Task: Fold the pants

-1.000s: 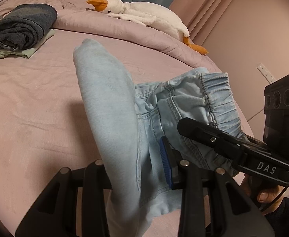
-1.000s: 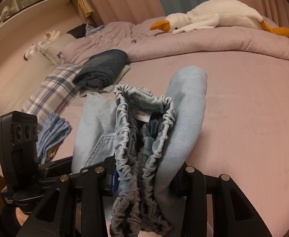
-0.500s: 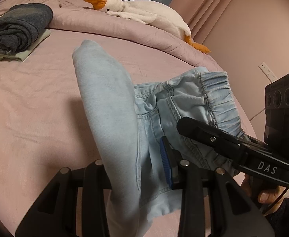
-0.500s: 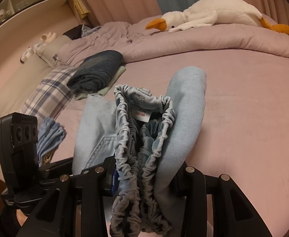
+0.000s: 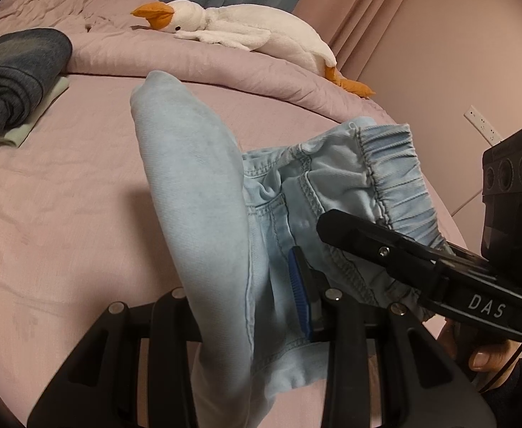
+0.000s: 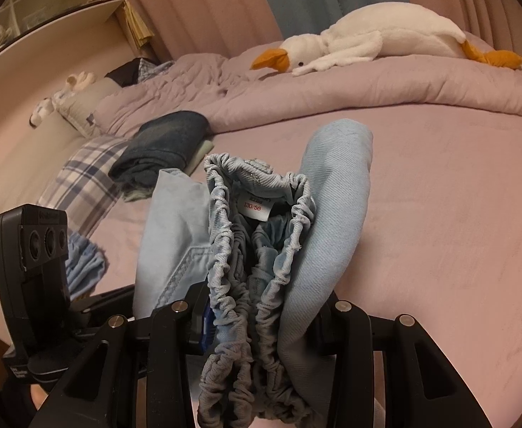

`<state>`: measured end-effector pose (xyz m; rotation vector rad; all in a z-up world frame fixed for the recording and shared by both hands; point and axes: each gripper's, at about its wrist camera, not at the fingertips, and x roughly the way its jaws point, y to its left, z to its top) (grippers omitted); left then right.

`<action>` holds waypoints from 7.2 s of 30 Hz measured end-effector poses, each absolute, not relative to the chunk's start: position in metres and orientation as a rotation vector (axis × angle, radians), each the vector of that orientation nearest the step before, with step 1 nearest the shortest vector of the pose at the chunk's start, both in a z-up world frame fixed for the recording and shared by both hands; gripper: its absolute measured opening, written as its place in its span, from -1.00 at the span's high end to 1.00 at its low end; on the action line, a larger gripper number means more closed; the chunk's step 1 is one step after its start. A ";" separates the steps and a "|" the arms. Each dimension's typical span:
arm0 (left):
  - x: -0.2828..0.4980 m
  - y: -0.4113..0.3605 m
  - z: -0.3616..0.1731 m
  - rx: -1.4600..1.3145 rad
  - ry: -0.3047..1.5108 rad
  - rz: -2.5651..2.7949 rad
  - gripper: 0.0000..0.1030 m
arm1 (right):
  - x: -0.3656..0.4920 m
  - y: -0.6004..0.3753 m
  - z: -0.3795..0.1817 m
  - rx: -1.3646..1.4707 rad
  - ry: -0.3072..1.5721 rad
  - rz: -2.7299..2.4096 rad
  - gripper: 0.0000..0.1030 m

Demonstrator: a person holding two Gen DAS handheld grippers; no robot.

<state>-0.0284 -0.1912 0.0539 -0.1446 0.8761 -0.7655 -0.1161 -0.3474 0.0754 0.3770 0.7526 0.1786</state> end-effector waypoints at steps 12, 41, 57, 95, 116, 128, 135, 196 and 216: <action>-0.011 -0.201 0.034 -0.129 0.922 -0.749 0.34 | -0.100 -0.356 0.060 0.409 0.786 0.156 0.18; 0.010 -0.195 -0.008 -0.003 0.955 -0.612 -0.16 | -0.087 -0.405 0.005 0.529 0.906 0.032 -0.14; -0.023 -0.175 -0.005 -0.020 0.987 -0.567 -0.23 | -0.118 -0.404 0.019 0.492 0.897 -0.010 -0.14; -0.057 -0.169 -0.006 0.000 1.003 -0.505 -0.42 | -0.140 -0.381 0.016 0.328 0.949 -0.127 -0.26; -0.122 -0.160 0.079 -0.028 0.931 -0.497 -0.99 | -0.214 -0.357 0.089 0.261 0.863 -0.073 -0.84; -0.153 -0.152 0.107 0.049 0.877 -0.361 -0.99 | -0.235 -0.335 0.128 0.173 0.762 -0.014 -0.98; -0.147 -0.152 0.094 0.078 0.897 -0.324 -0.99 | -0.229 -0.336 0.108 0.218 0.803 -0.059 -0.98; -0.134 -0.152 0.082 0.068 0.940 -0.315 -0.99 | -0.210 -0.327 0.105 0.187 0.833 -0.025 -0.98; -0.130 -0.151 0.082 0.071 0.937 -0.321 -0.99 | -0.207 -0.327 0.105 0.181 0.834 -0.019 -0.98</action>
